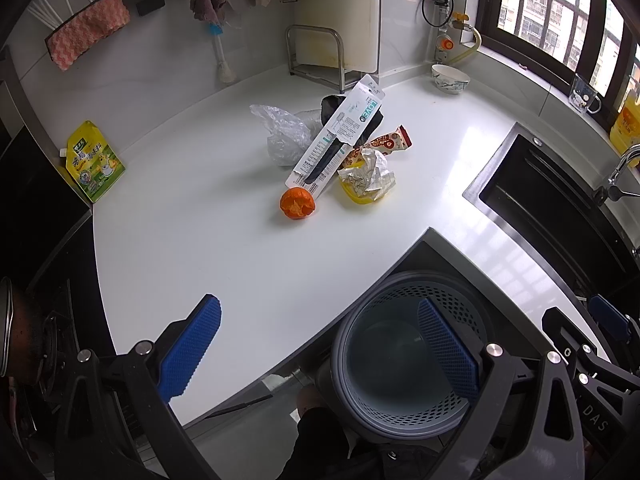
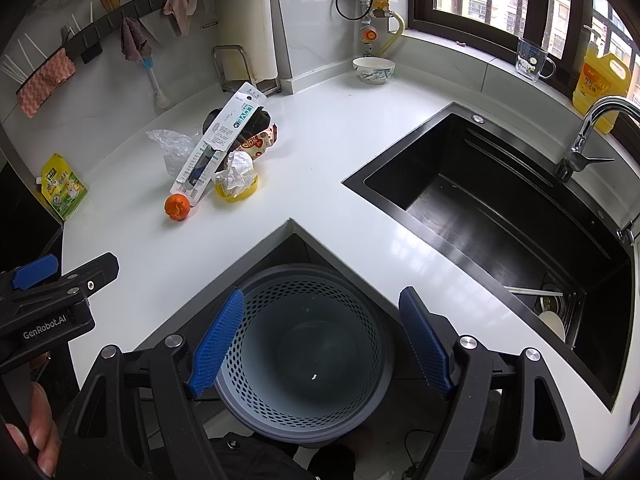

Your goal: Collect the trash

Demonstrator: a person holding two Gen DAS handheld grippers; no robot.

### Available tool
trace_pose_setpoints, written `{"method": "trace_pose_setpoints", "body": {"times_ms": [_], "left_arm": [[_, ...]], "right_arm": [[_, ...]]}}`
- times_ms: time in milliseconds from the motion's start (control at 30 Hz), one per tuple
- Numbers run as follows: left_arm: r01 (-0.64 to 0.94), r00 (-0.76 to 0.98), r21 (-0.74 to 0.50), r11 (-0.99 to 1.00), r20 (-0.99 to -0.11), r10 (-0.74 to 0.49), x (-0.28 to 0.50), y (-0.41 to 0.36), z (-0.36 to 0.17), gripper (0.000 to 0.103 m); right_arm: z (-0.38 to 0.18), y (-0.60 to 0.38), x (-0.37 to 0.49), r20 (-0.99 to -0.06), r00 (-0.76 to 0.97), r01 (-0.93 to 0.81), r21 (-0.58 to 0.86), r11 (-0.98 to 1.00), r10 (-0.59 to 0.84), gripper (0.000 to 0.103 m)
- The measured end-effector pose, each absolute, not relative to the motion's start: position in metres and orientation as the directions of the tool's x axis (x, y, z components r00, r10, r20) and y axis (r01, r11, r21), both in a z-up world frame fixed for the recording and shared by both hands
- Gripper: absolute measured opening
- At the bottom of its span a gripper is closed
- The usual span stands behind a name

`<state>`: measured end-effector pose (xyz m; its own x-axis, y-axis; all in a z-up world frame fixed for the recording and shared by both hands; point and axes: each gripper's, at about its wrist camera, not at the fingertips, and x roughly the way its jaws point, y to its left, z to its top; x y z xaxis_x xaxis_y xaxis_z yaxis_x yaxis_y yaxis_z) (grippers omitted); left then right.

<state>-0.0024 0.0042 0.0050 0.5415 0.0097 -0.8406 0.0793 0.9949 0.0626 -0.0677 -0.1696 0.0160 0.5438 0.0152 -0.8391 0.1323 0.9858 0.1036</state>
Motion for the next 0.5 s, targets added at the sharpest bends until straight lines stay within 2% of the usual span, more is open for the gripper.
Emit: {"method": "trace_pose_setpoints", "body": {"times_ms": [500], "left_arm": [[0.085,0.539,0.066,0.994,-0.842,0.01,-0.0005,0.0021,0.0022,0.097]], "right_arm": [[0.0126,-0.1716,-0.0669,-0.84,0.543,0.138,0.108,0.985,0.016,0.076]]}}
